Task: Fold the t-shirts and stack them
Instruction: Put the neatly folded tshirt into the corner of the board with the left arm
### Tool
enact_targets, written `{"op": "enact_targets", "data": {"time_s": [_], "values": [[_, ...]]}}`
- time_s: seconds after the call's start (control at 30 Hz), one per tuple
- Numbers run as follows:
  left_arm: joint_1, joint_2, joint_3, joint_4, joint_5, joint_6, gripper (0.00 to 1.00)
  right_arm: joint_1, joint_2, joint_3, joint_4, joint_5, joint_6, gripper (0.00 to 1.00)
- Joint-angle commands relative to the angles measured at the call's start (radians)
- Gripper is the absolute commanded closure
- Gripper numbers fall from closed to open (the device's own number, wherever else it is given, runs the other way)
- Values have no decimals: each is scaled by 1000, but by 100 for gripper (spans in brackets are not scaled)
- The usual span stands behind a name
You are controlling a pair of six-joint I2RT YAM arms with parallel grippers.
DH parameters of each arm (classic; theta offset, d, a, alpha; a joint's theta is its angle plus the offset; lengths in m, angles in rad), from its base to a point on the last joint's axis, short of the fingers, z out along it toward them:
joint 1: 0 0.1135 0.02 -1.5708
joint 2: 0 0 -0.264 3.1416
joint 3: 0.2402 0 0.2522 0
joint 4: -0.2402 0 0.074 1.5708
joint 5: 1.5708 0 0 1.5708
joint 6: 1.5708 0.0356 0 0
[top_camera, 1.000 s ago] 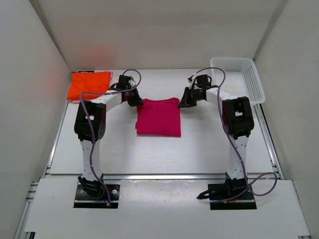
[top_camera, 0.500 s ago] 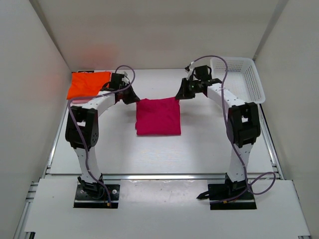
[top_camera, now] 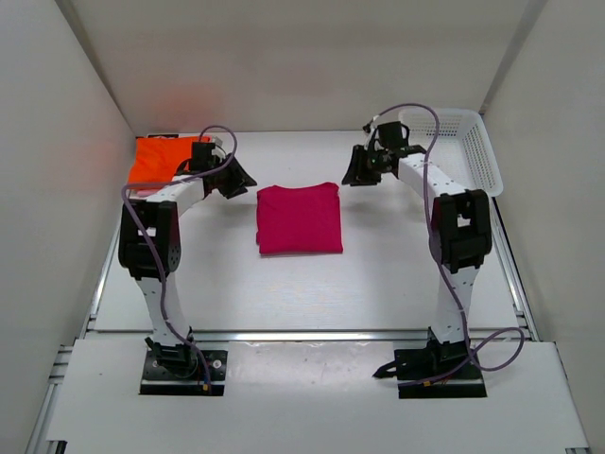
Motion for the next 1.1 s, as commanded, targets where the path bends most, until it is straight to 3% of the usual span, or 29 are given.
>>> {"op": "enact_targets", "data": {"time_s": [0.0,0.13,0.27,0.4,0.63,0.8,0.9,1.0,1.07], "values": [[-8,-107,-52,-62,11,53,51,13,-161,-139,99,-4,8,68],[-35,-167,-151,-87,-79,115,37,16,-275,-293,139,-13,22,69],[-77,-140,-147,-122,-134,145,26,27,-383,-425,182,-30,42,68],[-138,-84,-84,-179,-188,170,23,21,-485,-525,228,-56,71,68],[-281,83,198,-508,-502,297,27,-21,-612,-683,303,-105,118,70],[-321,182,304,-625,-547,297,28,-50,-678,-746,329,-145,118,70],[-318,201,287,-636,-538,291,29,-67,-709,-757,329,-162,108,71],[-313,209,252,-636,-504,276,36,-78,-749,-784,344,-185,112,71],[-311,213,255,-640,-497,273,52,-87,-778,-819,370,-197,115,70]]}}
